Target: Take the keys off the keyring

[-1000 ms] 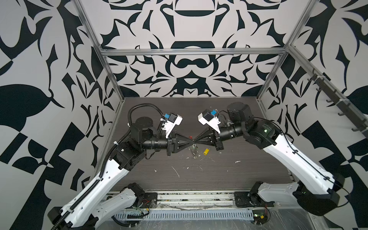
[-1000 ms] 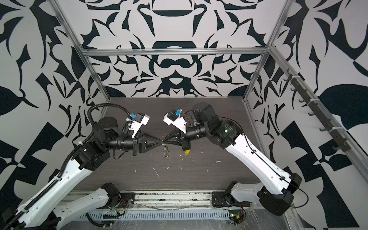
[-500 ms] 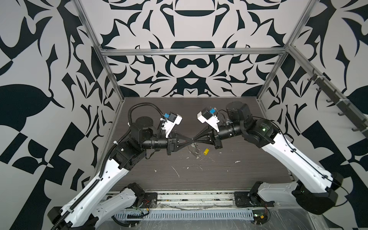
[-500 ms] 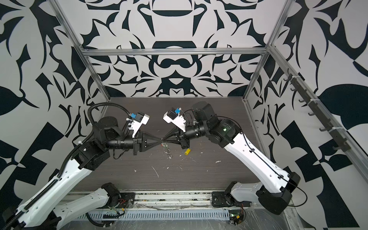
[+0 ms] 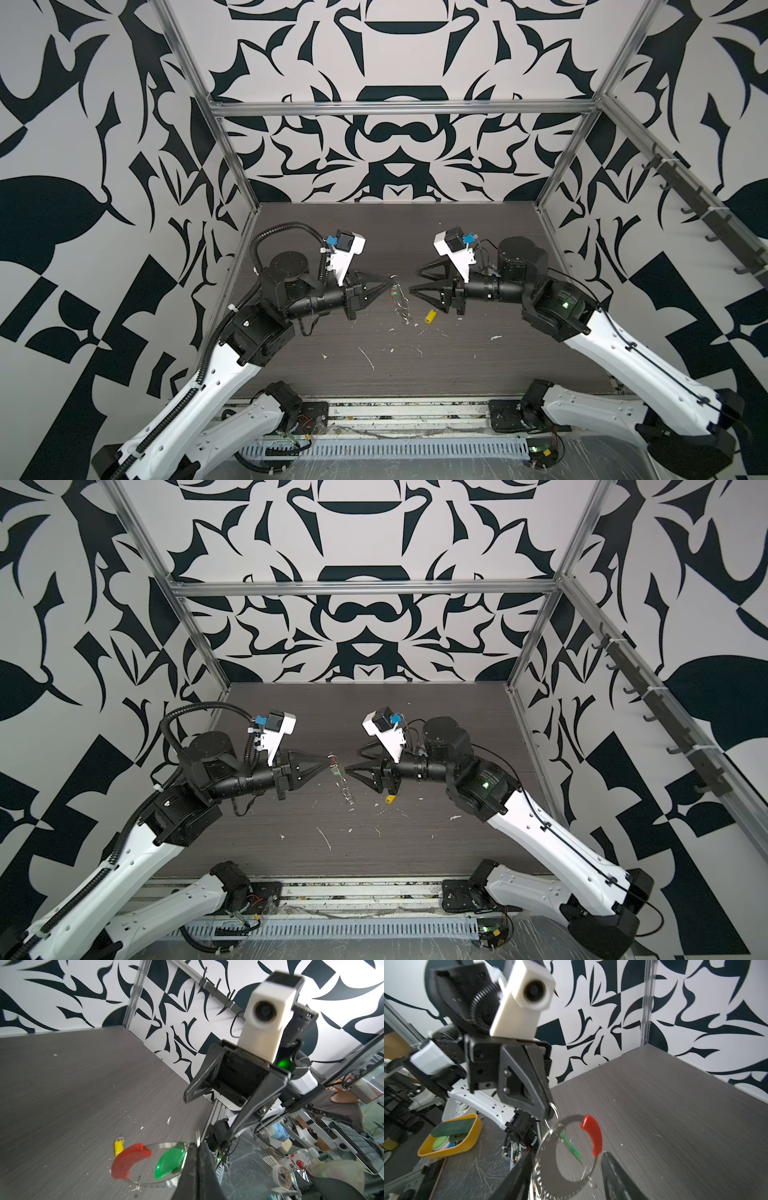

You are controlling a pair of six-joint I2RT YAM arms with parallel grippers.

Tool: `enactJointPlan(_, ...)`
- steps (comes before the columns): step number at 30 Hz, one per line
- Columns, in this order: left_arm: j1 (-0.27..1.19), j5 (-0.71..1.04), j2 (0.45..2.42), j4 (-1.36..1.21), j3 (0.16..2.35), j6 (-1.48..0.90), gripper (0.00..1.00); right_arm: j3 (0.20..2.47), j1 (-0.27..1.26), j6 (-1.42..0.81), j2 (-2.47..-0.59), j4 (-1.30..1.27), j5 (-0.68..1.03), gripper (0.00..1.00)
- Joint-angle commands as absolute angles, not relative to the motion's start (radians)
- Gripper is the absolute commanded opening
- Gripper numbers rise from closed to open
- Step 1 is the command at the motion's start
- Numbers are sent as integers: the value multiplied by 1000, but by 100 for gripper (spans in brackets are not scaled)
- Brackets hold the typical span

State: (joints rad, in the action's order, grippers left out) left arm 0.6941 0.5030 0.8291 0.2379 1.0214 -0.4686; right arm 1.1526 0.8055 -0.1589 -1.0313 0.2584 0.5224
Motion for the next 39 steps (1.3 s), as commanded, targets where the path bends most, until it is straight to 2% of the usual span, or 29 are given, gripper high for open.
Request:
enactJointPlan(1, 696, 427, 814, 167, 1003, -477, 0, 1091, 846, -207, -1011, 71, 393, 59)
enactJointPlan(9, 696, 364, 811, 166, 996, -486, 0, 1030, 998, -110, -1024, -22, 110, 62)
enactJointPlan(14, 698, 362, 811, 151, 989, -497, 0, 1026, 1003, -99, -1053, -57, 85, 61)
enactJointPlan(32, 699, 316, 797, 156, 985, -499, 0, 1081, 1003, -72, -1098, 13, 159, 0)
enactJointPlan(39, 699, 301, 802, 169, 986, -491, 0, 1095, 1004, -78, -1101, 26, 169, 0)
